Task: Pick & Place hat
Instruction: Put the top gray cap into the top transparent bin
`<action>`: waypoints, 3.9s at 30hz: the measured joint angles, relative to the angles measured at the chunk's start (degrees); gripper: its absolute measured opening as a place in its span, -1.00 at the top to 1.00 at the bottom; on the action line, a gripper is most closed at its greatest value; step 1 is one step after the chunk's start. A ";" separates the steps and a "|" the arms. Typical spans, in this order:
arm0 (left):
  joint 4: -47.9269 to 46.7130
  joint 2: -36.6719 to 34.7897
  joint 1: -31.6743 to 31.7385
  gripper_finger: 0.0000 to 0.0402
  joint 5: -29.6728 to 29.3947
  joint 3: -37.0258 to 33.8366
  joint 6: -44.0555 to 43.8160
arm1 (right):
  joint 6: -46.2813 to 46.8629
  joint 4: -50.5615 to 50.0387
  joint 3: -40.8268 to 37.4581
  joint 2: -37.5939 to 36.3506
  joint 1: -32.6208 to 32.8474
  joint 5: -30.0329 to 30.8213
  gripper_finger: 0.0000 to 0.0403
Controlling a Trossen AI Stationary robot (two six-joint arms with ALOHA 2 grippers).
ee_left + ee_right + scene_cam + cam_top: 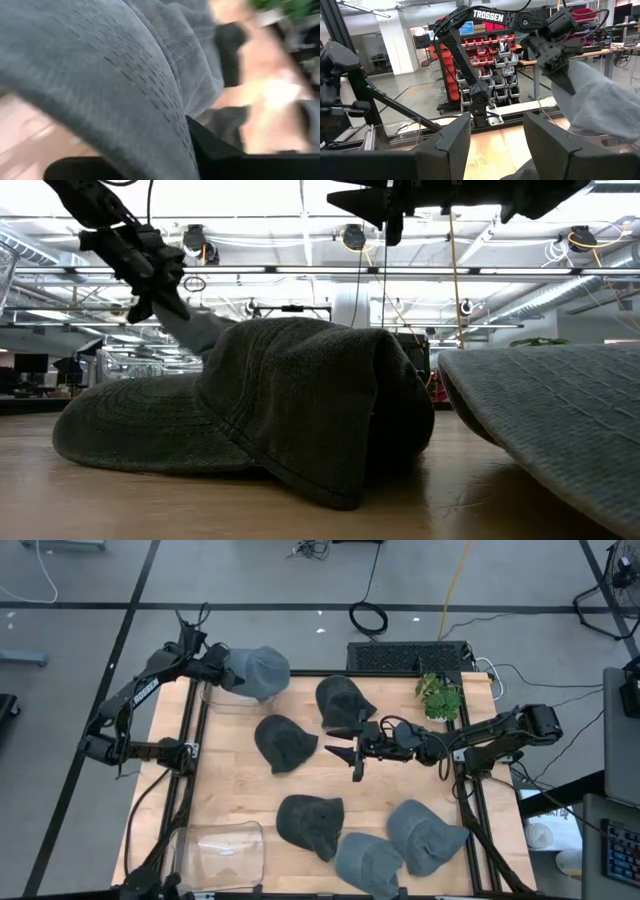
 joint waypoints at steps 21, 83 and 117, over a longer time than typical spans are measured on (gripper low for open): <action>-2.13 0.01 -2.64 -0.10 -21.76 0.00 -1.07 | -0.01 1.07 0.02 0.02 0.00 0.02 0.14; -21.67 0.01 -9.82 0.43 -28.10 22.24 5.91 | 0.44 0.72 0.02 0.02 0.42 0.00 0.14; 3.50 20.18 -15.48 0.96 -23.75 8.98 22.63 | -0.81 -0.24 0.02 0.02 0.24 0.11 0.14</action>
